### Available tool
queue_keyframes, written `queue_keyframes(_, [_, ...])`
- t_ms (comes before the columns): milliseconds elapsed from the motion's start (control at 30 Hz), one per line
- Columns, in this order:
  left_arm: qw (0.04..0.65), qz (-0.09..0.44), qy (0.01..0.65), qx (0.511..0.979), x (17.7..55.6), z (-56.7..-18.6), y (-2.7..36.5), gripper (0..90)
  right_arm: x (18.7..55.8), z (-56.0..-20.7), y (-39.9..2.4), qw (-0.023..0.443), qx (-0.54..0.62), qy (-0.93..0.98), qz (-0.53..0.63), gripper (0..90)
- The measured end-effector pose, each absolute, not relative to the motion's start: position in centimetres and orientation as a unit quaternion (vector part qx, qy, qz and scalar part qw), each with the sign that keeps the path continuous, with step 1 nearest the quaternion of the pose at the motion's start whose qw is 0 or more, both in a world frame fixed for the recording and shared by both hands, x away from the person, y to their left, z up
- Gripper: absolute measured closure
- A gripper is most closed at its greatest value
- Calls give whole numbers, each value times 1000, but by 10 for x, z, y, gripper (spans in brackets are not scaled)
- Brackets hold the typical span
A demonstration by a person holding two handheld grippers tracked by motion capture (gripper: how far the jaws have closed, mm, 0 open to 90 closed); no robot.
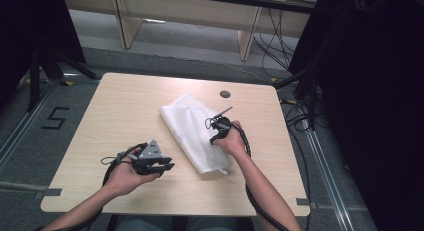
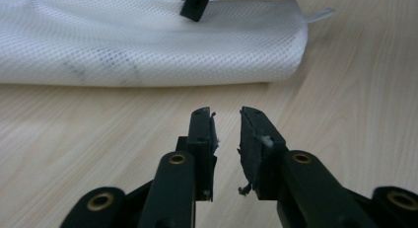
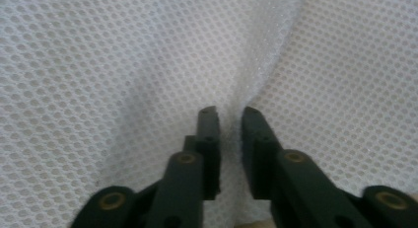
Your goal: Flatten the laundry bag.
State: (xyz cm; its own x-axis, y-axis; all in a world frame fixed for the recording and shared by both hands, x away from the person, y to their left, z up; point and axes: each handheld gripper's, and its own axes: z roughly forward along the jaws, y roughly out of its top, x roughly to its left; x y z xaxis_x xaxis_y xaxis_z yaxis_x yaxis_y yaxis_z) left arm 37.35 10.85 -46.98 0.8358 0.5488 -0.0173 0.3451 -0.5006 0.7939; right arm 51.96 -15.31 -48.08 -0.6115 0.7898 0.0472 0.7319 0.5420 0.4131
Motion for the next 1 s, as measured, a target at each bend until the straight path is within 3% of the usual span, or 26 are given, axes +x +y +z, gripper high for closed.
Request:
queue_keyframes(67, [423, 117, 257, 861, 375, -470, 102, 784, 519, -479, -149, 78, 430, 877, 198, 893])
queue_keyframes(300, [408, 108, 247, 872, 383, -475, 84, 837, 509, -454, -145, 97, 400, 881, 234, 900])
queue_keyframes(533, [399, 108, 239, 879, 394, -483, 63, 820, 486, -419, -138, 104, 376, 882, 264, 900])
queue_keyframes(1000, [389, 104, 240, 884, 405, -494, 37, 796, 460, -388, -128, 102, 317, 891, 308, 900])
